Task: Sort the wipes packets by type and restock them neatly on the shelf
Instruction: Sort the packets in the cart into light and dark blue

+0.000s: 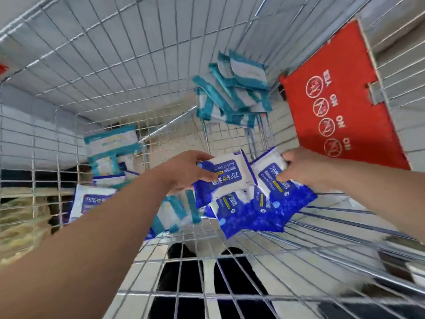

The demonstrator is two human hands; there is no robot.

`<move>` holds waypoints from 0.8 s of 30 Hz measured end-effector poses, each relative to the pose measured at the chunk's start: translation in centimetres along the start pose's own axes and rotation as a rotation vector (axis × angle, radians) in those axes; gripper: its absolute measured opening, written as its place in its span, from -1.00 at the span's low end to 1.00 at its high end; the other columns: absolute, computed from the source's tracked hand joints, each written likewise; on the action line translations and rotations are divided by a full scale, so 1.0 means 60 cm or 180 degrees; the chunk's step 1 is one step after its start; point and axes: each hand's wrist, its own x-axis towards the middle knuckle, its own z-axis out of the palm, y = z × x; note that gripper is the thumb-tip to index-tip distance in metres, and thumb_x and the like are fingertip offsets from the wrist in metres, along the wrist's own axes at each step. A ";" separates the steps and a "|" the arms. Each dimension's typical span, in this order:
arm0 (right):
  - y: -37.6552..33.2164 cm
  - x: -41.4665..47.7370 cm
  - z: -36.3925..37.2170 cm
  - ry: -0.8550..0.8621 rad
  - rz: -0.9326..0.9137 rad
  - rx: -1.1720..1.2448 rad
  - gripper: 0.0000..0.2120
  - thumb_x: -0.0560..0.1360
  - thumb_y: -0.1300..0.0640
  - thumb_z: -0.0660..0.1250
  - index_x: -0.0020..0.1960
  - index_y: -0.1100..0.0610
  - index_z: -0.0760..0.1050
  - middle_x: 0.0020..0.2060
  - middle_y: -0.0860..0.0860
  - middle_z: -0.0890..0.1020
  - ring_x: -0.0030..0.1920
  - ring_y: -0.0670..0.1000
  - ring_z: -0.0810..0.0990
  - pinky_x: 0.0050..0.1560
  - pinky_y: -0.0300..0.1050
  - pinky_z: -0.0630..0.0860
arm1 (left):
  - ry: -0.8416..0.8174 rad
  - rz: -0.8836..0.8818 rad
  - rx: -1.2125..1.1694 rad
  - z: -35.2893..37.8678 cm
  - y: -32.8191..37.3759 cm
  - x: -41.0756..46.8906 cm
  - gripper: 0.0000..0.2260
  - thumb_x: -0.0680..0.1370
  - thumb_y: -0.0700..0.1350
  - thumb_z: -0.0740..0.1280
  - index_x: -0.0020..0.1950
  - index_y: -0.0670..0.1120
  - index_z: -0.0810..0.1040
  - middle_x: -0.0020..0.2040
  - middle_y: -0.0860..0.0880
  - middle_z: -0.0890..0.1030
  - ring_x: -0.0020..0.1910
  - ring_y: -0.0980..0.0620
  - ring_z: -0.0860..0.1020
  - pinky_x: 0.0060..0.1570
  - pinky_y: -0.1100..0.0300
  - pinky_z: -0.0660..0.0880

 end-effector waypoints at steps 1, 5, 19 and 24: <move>-0.001 -0.001 -0.002 -0.0023 -0.0040 -0.0181 -0.71 0.40 0.25 0.46 0.07 0.27 0.48 -0.03 0.18 0.61 -0.12 0.13 0.61 -0.19 -0.08 0.58 | -0.0010 -0.0016 0.0014 0.012 0.001 0.006 -0.66 0.45 -0.39 0.40 0.16 -0.09 0.53 0.02 -0.13 0.66 -0.05 -0.11 0.64 0.14 -0.08 0.54; -0.002 -0.003 -0.018 0.0041 -0.0270 -0.0908 -0.86 0.50 0.28 0.30 0.05 0.28 0.47 -0.03 0.25 0.60 -0.24 0.07 0.49 -0.43 -0.20 0.32 | -0.0022 -0.0007 0.0123 0.034 0.009 0.018 -0.62 0.42 -0.43 0.41 0.18 -0.15 0.53 0.03 -0.20 0.66 -0.03 -0.13 0.64 0.14 -0.06 0.55; -0.010 -0.036 -0.070 -0.0091 -0.0305 -0.1298 -0.85 0.48 0.40 0.21 -0.17 0.20 0.32 -0.32 0.06 0.41 -0.36 -0.02 0.36 -0.43 -0.18 0.26 | -0.0035 0.0357 0.0632 0.105 0.006 0.016 -0.63 0.48 -0.30 0.37 0.25 -0.02 0.51 0.07 -0.11 0.64 0.08 -0.18 0.62 0.13 -0.07 0.55; 0.012 -0.025 -0.027 -0.0053 -0.0256 -0.1198 -0.78 0.50 0.27 0.29 -0.25 0.13 0.29 -0.28 0.05 0.45 -0.33 -0.02 0.40 -0.42 -0.18 0.27 | 0.0091 0.0525 0.1275 0.084 0.002 0.010 -0.54 0.47 -0.28 0.41 0.34 -0.04 0.48 0.16 -0.05 0.60 0.01 -0.06 0.60 -0.11 0.25 0.59</move>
